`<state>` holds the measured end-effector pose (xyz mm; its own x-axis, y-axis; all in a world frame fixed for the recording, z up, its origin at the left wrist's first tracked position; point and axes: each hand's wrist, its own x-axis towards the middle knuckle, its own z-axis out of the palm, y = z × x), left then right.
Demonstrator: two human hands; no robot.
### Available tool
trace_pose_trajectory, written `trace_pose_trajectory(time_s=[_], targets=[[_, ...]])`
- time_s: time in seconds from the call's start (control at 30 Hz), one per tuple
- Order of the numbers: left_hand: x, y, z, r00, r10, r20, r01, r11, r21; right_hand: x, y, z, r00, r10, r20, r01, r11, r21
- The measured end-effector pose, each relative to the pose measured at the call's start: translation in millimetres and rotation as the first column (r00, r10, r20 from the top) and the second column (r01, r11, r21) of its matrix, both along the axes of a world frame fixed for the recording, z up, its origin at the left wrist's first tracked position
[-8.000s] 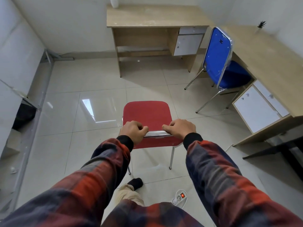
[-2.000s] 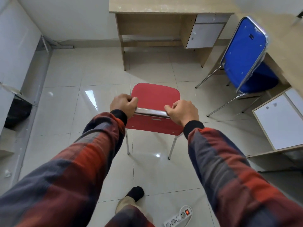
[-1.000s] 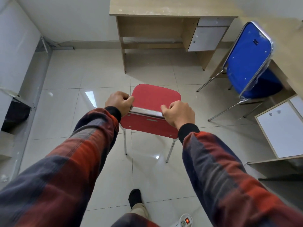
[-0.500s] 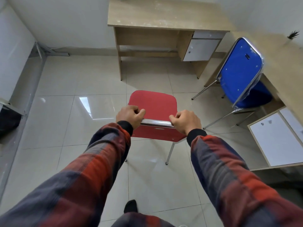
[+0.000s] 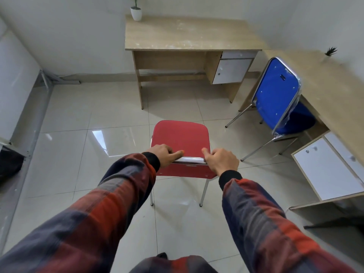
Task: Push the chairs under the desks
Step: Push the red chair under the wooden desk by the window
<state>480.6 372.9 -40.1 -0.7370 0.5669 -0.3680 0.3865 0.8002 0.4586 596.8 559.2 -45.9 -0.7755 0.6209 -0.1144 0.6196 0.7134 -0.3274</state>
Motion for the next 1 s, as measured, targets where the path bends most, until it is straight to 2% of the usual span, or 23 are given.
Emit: trace_pose_trajectory(time_s=[0.17, 0.27, 0.43, 0.57, 0.83, 1.0], targets=[[10.9, 1.4, -3.3, 0.995, 0.017, -0.097, -0.023, 0.998, -0.058, 3.5, 11.3, 7.0, 0.975, 0.217, 0.044, -0.215, 0.976, -0.041], [9.6, 3.3, -3.6, 0.985, 0.064, -0.16, -0.076, 0.994, -0.074, 2.7, 13.6, 5.3, 0.965, 0.259, 0.033, -0.258, 0.965, -0.037], [-6.8, 2.5, -3.3, 0.973, 0.081, -0.215, -0.096, 0.993, -0.064, -13.3, 5.2, 6.2, 0.982, 0.178, 0.057, -0.18, 0.983, 0.037], [-30.9, -13.0, -4.0, 0.976, 0.09, -0.198, -0.098, 0.995, -0.031, -30.2, -12.9, 1.9, 0.991, 0.123, 0.056, -0.126, 0.991, 0.046], [-61.6, -25.5, -7.2, 0.965, 0.134, -0.224, -0.132, 0.991, 0.023, -54.9, -27.7, 0.1, 0.995, 0.093, 0.036, -0.095, 0.995, 0.03], [-70.0, -25.3, -4.9, 0.966, 0.177, -0.188, -0.169, 0.984, 0.054, -64.1, -26.3, 3.9, 0.994, 0.101, 0.039, -0.102, 0.994, 0.027]])
